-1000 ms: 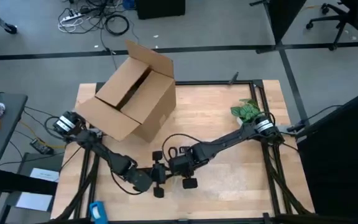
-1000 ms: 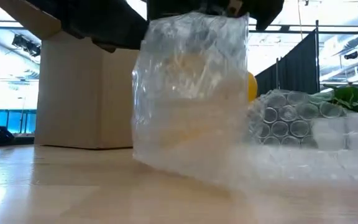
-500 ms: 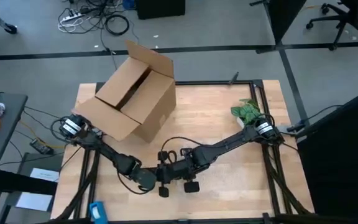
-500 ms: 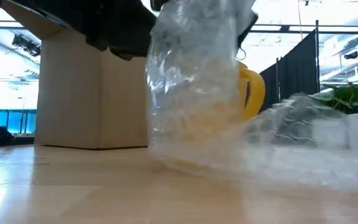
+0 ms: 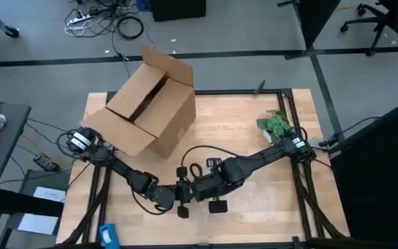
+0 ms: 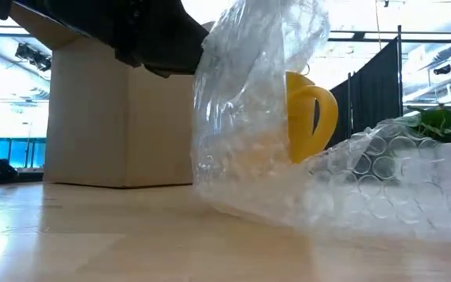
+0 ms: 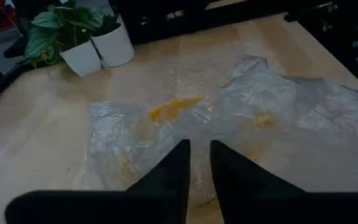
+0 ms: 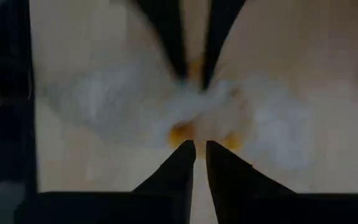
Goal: Wrap mug
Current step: Wrap the yellow mug with the bubble wrap
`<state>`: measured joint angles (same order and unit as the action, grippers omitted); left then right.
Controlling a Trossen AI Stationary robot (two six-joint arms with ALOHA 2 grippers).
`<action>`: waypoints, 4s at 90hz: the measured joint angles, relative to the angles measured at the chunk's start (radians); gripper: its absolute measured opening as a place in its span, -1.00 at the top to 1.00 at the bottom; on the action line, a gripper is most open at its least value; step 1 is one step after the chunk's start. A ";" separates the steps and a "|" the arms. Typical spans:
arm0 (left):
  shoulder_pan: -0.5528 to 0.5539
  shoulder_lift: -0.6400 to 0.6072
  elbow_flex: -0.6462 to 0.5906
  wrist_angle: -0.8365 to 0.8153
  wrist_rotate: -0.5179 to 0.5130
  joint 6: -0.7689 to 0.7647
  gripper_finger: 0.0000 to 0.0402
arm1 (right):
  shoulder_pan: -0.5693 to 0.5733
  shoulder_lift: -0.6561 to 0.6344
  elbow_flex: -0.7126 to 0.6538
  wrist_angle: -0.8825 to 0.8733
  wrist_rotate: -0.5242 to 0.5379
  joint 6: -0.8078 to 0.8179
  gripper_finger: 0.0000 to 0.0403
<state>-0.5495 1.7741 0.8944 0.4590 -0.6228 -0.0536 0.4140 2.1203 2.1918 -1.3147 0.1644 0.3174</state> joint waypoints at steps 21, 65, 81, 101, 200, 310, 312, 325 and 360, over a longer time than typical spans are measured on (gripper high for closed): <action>-0.001 0.000 0.000 -0.010 0.001 -0.003 0.76 | -0.013 0.030 -0.137 0.124 -0.040 -0.086 0.90; -0.065 -0.064 0.021 -0.113 0.027 -0.002 0.76 | -0.064 0.030 -0.452 0.415 -0.165 -0.130 0.90; -0.049 -0.041 0.021 -0.094 0.022 -0.002 0.76 | -0.056 0.038 -0.368 0.329 -0.161 -0.132 0.90; -0.038 -0.024 0.020 -0.083 0.007 -0.008 0.76 | -0.051 0.038 -0.202 0.216 -0.171 -0.142 0.90; -0.026 -0.023 0.019 -0.089 0.015 -0.017 0.76 | -0.040 0.028 -0.456 0.478 -0.056 -0.136 0.90; -0.185 -0.173 0.020 -0.164 -0.009 0.100 0.76 | -0.041 -0.021 -0.543 0.563 -0.070 -0.057 0.90; -0.175 -0.165 0.020 -0.164 -0.008 0.095 0.76 | -0.043 -0.021 -0.552 0.574 -0.079 -0.053 0.90; -0.094 -0.113 0.019 -0.154 0.000 0.061 0.76 | -0.049 -0.017 -0.540 0.570 -0.092 -0.052 0.90; -0.010 -0.051 0.018 -0.111 0.025 0.019 0.76 | -0.048 -0.010 -0.402 0.391 -0.006 -0.072 0.90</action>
<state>-0.5599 1.7233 0.9127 0.3475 -0.5977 -0.0351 0.3663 2.1105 1.7896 -0.9241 0.1581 0.2454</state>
